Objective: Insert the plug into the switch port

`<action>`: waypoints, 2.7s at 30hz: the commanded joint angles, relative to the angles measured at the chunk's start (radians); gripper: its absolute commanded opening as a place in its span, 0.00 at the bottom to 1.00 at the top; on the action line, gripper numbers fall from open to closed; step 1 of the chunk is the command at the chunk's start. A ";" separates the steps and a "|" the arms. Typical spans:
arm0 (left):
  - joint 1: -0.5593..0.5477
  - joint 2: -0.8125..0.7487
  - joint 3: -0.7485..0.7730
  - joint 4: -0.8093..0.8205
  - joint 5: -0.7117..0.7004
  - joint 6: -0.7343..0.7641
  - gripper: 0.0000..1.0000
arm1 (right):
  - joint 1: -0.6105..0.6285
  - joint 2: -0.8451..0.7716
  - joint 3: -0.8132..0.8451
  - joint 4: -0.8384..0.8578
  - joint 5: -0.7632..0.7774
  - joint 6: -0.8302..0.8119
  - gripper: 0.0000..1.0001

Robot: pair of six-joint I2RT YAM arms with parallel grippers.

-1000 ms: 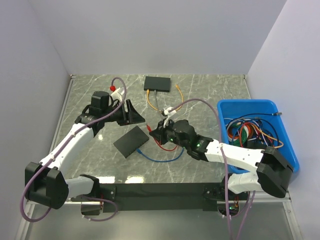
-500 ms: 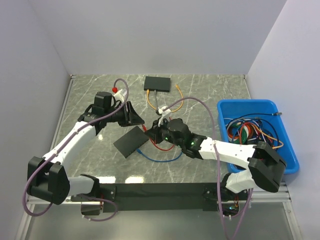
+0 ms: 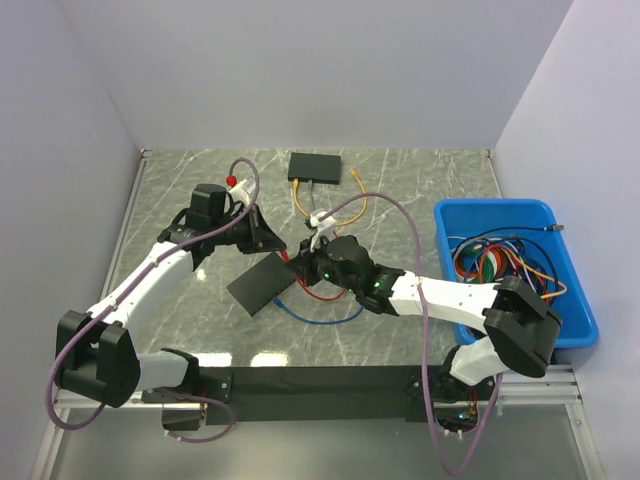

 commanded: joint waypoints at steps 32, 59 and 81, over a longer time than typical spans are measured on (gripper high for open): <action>-0.001 -0.016 0.026 -0.029 -0.057 0.032 0.01 | 0.001 0.048 0.086 0.060 0.073 0.080 0.41; -0.001 -0.005 0.029 -0.040 -0.060 0.038 0.00 | -0.013 0.094 0.085 0.092 0.038 0.096 0.06; 0.032 0.055 0.088 -0.166 -0.454 0.080 0.78 | -0.027 0.017 -0.095 -0.085 0.176 0.034 0.00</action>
